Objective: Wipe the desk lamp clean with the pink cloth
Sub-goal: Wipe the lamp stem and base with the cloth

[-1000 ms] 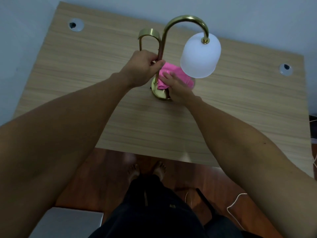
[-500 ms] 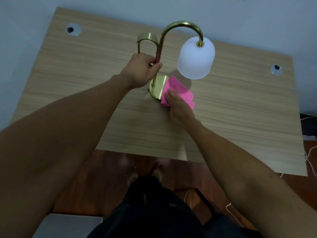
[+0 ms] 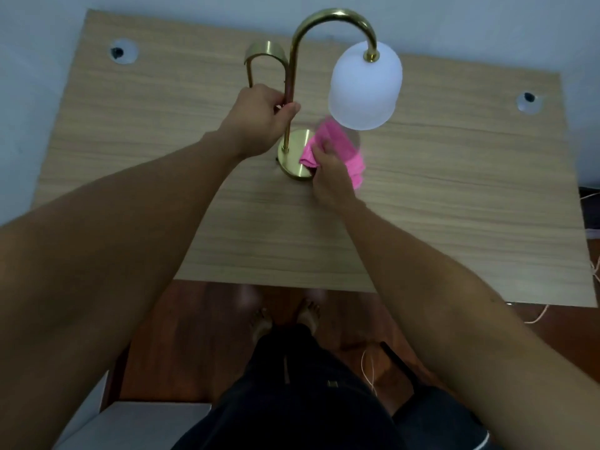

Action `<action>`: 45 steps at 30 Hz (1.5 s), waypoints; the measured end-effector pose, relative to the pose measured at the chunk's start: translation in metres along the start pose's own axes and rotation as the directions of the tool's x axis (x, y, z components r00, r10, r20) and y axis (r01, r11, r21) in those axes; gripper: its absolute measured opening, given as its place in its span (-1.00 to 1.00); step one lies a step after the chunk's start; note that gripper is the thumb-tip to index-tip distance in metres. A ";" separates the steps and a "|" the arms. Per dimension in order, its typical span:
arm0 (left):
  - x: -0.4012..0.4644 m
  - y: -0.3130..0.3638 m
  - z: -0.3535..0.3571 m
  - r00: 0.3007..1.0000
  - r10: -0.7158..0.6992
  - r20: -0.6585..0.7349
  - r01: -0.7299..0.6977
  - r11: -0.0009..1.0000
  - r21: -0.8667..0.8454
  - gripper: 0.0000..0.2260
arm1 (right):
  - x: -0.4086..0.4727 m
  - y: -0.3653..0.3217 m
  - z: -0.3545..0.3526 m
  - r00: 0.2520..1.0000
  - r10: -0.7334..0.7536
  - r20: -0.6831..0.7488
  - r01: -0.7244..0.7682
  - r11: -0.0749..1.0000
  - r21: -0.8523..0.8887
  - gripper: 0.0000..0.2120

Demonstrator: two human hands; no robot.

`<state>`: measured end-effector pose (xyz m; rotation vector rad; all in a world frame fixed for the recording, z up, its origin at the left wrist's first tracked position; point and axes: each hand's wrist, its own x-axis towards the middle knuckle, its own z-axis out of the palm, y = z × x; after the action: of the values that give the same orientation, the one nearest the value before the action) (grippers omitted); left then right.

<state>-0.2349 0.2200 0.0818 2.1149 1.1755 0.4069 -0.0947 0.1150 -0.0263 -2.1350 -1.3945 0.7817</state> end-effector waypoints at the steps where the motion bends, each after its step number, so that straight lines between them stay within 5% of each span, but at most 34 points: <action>1: -0.001 0.001 -0.001 1.000 -0.007 0.001 0.007 1.000 -0.006 -0.61 | -0.007 -0.001 0.008 0.998 0.052 -0.026 -0.053 0.998 -0.034 -0.42; 4: -0.002 0.003 -0.002 1.000 -0.016 0.003 0.016 1.000 -0.010 -0.62 | -0.037 -0.009 0.044 0.993 0.113 -0.036 -0.117 0.979 -0.164 -0.42; 8: -0.004 0.007 -0.004 0.999 -0.030 0.019 0.030 0.999 -0.017 -0.63 | -0.058 -0.044 0.048 0.973 0.212 -0.092 -0.191 0.962 0.198 -0.51; 11: -0.005 0.007 -0.006 0.999 -0.036 0.030 0.036 0.999 -0.011 -0.62 | -0.070 -0.056 0.039 0.984 0.118 -0.132 -0.082 0.964 0.251 -0.75; 13: -0.006 0.007 -0.007 0.999 -0.032 0.036 0.033 0.999 -0.021 -0.63 | -0.069 -0.055 0.027 0.965 0.115 -0.235 -0.031 0.942 0.333 -0.72; 17: -0.007 0.009 -0.007 0.998 -0.035 0.042 0.037 0.998 -0.053 -0.68 | -0.051 -0.049 -0.009 0.861 0.349 -0.369 -0.105 0.833 0.543 -0.71; 20: -0.006 0.007 -0.006 0.999 -0.034 0.038 0.035 0.998 -0.043 -0.66 | -0.031 -0.028 -0.025 0.806 0.339 -0.485 -0.005 0.823 0.568 -0.59; 25: -0.005 0.005 -0.005 0.999 -0.017 0.032 0.018 0.999 -0.034 -0.66 | -0.008 -0.015 -0.018 0.937 0.198 -0.287 -0.114 0.952 0.285 -0.69; 29: -0.004 0.002 -0.005 1.000 -0.003 0.023 0.004 0.999 -0.039 -0.66 | -0.010 -0.005 0.028 0.980 0.120 -0.159 -0.103 0.989 0.110 -0.57; 33: -0.003 0.002 -0.005 0.999 0.000 0.033 0.001 0.999 -0.050 -0.67 | -0.030 -0.017 0.076 0.975 0.057 -0.214 -0.096 0.979 -0.180 -0.49; 39: -0.003 0.001 -0.005 0.999 -0.011 0.049 0.015 0.998 -0.063 -0.68 | -0.068 -0.061 0.093 0.985 -0.025 -0.171 0.006 0.994 -0.109 -0.58; 45: -0.006 -0.002 -0.006 0.996 -0.031 0.089 0.034 0.999 -0.037 -0.64 | -0.073 -0.081 0.071 0.997 0.041 0.064 -0.066 0.893 0.446 -0.73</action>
<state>-0.2427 0.2183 0.0852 2.0568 1.1410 0.3145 -0.2197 0.0829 -0.0094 -1.8051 -1.0524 1.0714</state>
